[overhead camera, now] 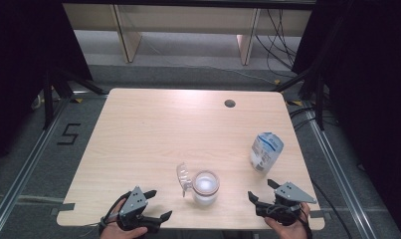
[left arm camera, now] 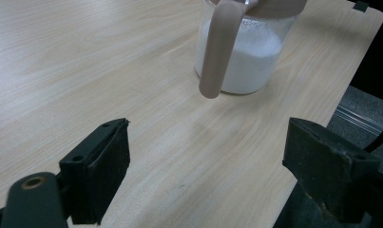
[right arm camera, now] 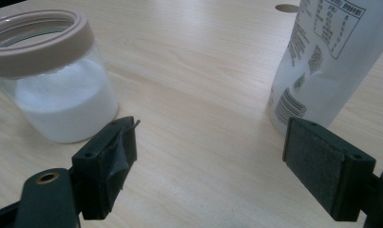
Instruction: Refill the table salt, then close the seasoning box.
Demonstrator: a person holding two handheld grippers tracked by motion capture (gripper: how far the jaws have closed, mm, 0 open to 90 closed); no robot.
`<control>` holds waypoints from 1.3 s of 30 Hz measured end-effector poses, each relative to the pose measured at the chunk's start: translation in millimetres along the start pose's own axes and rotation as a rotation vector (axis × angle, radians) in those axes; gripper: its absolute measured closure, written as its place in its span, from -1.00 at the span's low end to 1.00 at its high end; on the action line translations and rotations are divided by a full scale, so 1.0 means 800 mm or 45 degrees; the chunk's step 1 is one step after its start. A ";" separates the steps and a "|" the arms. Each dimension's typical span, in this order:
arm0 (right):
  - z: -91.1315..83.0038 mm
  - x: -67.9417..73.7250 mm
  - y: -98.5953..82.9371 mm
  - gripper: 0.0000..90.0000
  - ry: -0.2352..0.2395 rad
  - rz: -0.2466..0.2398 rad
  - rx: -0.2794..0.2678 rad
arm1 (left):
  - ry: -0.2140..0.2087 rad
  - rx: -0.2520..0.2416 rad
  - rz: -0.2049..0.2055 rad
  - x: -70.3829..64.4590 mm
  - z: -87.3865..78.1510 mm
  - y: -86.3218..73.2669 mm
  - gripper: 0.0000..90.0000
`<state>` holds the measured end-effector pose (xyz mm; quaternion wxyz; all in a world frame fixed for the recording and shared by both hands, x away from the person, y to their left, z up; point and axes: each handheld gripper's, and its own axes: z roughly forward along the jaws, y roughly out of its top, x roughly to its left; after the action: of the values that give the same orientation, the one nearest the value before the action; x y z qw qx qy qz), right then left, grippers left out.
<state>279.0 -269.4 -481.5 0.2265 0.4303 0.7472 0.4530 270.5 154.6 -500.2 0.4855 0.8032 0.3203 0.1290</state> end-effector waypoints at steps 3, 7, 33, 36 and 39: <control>-0.002 0.003 -0.002 -0.58 0.001 -0.011 0.008 | -0.003 0.002 0.003 0.000 0.000 0.000 -0.66; -0.003 0.009 -0.004 -0.58 0.021 -0.010 0.011 | -0.001 0.000 0.000 0.000 0.000 0.000 -0.66; -0.003 0.033 -0.009 -0.58 0.072 -0.038 0.101 | 0.009 -0.081 -0.126 0.005 -0.007 0.015 -0.52; 0.000 0.030 -0.009 -0.57 0.097 -0.073 0.085 | -0.013 -0.104 -0.141 0.009 -0.011 0.022 -0.34; -0.001 0.031 -0.009 -0.56 0.100 -0.084 0.095 | 0.011 -0.140 -0.102 0.008 -0.014 0.031 -0.04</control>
<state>262.4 -250.1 -486.2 0.1954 0.3955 0.7857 0.4338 279.4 158.4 -474.3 0.5323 0.7613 0.3465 0.1302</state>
